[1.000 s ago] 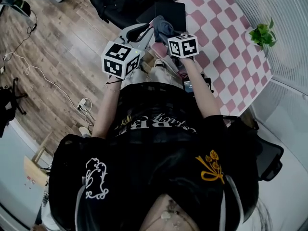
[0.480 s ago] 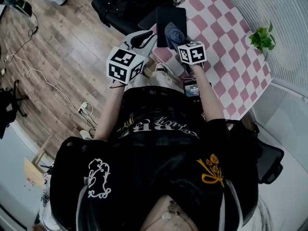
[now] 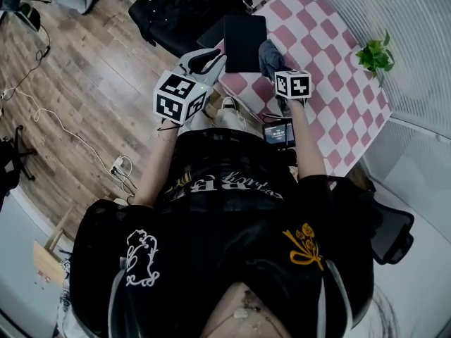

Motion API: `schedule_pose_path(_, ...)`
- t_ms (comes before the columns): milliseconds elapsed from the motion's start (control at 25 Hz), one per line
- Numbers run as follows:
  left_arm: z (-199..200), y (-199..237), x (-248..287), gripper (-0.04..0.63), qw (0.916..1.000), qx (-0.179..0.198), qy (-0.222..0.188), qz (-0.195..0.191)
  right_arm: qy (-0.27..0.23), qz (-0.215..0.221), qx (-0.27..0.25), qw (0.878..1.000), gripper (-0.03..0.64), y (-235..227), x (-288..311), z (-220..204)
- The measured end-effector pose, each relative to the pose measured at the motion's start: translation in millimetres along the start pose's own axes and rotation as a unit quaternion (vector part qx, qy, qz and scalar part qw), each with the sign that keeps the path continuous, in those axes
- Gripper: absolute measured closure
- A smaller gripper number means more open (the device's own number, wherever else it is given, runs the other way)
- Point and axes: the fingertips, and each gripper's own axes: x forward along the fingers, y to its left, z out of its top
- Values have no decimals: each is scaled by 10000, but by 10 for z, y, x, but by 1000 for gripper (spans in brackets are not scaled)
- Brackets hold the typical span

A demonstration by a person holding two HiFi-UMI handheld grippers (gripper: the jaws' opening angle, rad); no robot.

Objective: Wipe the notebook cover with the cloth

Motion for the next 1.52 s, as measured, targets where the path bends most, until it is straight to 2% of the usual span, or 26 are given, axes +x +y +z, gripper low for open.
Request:
schedule_pose_path(160,23,10,-104,546,10000,58,-36,-50,-100,-236,29,9997,543,32,-99,27)
schedule_pose_path(320,48,62,-275,546,9999,123,-105,-20,-761,39,383,9964,543,362,-242,324)
schedule_pose_path(680,-122,76,-513,546,9995,123,-16,-305,-1798,475,627,9805,543,1183,-694,795)
schedule_pose_path(800,-131,28,-567,546,9993,172,-46,-335,-1845,585,583,9794,543,1357,-765,779)
schedule_pose_path(1200,-269,-187,-763,546,9998,-32,-204,-24,-1773,830,348,9800,543,1605,-1034,491)
schedule_pose_path(1360,-308,-468,-747,546,9995,-76,-279,110,-1808,931,341,9785,543,1607,-1233,246)
schedule_pose_path(1520,-378,-920,-721,546,9996,54,-260,132,-1882,1030,298,9763,543,1546,-1484,-60)
